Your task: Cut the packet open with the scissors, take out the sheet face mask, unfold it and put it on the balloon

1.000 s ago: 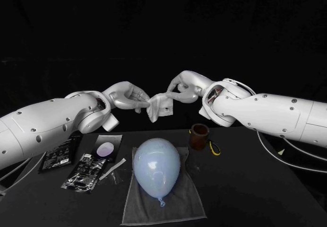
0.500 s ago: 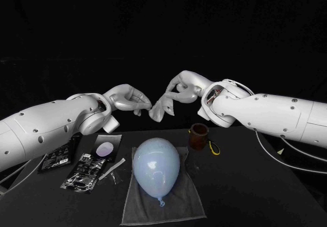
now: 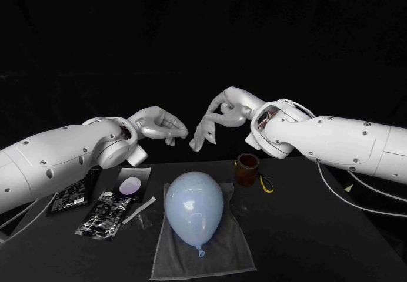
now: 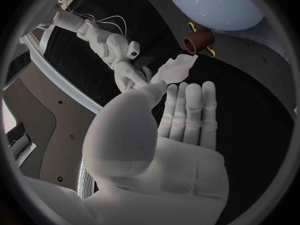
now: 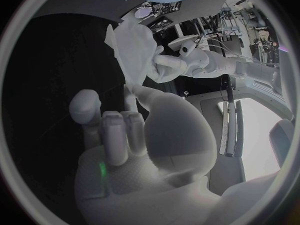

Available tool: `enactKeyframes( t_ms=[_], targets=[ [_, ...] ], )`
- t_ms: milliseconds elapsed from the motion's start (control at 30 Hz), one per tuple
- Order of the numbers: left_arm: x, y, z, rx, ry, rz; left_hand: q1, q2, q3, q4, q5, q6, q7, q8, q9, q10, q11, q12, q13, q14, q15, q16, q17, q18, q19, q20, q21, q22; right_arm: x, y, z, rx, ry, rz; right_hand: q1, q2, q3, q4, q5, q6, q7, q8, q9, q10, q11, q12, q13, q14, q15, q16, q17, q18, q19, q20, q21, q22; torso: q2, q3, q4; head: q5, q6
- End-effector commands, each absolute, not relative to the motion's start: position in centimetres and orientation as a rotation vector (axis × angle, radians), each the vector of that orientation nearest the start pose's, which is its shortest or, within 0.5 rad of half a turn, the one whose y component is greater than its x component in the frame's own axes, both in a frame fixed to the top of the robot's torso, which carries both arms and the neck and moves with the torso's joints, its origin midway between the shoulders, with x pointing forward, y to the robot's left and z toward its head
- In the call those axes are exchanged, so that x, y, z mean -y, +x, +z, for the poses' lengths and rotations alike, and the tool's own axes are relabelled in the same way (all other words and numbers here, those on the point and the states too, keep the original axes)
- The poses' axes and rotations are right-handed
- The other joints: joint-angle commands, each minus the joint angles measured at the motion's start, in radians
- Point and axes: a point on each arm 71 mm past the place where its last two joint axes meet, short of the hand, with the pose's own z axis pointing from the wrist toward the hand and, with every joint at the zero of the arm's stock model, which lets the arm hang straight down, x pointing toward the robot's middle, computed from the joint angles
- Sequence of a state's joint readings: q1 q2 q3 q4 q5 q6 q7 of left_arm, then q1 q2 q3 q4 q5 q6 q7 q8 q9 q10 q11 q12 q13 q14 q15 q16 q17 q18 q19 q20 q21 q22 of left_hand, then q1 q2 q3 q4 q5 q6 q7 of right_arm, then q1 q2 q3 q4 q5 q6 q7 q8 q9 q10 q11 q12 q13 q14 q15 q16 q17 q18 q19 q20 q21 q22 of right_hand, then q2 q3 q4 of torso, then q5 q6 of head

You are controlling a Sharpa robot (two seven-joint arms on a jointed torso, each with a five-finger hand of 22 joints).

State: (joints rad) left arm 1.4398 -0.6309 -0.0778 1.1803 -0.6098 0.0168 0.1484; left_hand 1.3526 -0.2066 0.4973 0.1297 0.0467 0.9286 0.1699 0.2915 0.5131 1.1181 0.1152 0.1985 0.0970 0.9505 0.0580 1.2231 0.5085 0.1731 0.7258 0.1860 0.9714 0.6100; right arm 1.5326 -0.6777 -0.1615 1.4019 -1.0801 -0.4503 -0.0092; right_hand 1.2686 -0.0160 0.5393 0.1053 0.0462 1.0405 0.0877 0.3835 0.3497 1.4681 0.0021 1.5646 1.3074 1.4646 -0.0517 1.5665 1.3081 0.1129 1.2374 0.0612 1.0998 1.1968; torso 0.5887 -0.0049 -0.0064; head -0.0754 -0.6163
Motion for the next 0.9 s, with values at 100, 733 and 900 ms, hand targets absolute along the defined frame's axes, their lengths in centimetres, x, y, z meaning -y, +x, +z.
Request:
enactKeyframes(
  t_ms=[100, 733, 900],
  targets=[
    [-17.8, 56.8, -9.4, -1.731, -0.335, -1.233, -0.020, -0.044, -0.095, 0.045, 0.001, -0.050, 0.022, -0.039, -0.021, -0.083, 0.027, -0.038, -0.015, -0.111, 0.034, -0.100, -0.050, -0.001, -0.044, 0.027, -0.103, -0.060, 15.6, 53.7, -5.6, -1.420, 0.001, 0.834, 0.010, 0.004, 0.003, 0.000, 0.002, 0.026, -0.018, 0.006, 0.032, 0.103, -0.006, 0.006, 0.263, 0.106, -0.005, 0.004, 0.261, 0.005, -0.001, -0.002, 0.000, 0.001, 0.000, -0.0003, 0.0002, -0.001, 0.000],
    [-15.4, 55.6, -11.1, -1.667, -0.366, -1.294, 0.098, -0.072, -0.691, 0.172, 0.007, -0.225, 0.071, -0.100, -0.071, -0.314, 0.097, -0.034, -0.027, -0.431, 0.150, -0.697, -0.333, -0.101, -0.270, 0.106, -0.733, -0.465, 15.1, 53.5, -5.6, -1.429, -0.010, 0.834, 0.012, 0.003, 0.005, -0.001, 0.002, 0.026, -0.019, 0.006, 0.032, 0.103, -0.007, 0.006, 0.263, 0.106, -0.005, 0.004, 0.263, 0.005, 0.001, -0.003, 0.002, 0.003, 0.001, -0.0012, -0.0002, -0.004, -0.001],
    [-14.9, 55.5, -11.4, -1.666, -0.376, -1.289, 0.092, -0.073, -0.692, 0.172, 0.007, -0.220, 0.086, -0.092, -0.074, -0.307, 0.109, -0.020, -0.027, -0.410, 0.153, -0.722, -0.344, -0.101, -0.254, 0.106, -0.750, -0.480, 14.8, 53.4, -5.7, -1.432, -0.014, 0.838, 0.012, 0.003, 0.006, -0.002, 0.002, 0.026, -0.019, 0.006, 0.033, 0.103, -0.007, 0.006, 0.263, 0.106, -0.006, 0.004, 0.262, 0.005, 0.001, -0.003, 0.003, 0.003, 0.001, -0.0004, 0.0001, -0.006, -0.002]
  ],
)
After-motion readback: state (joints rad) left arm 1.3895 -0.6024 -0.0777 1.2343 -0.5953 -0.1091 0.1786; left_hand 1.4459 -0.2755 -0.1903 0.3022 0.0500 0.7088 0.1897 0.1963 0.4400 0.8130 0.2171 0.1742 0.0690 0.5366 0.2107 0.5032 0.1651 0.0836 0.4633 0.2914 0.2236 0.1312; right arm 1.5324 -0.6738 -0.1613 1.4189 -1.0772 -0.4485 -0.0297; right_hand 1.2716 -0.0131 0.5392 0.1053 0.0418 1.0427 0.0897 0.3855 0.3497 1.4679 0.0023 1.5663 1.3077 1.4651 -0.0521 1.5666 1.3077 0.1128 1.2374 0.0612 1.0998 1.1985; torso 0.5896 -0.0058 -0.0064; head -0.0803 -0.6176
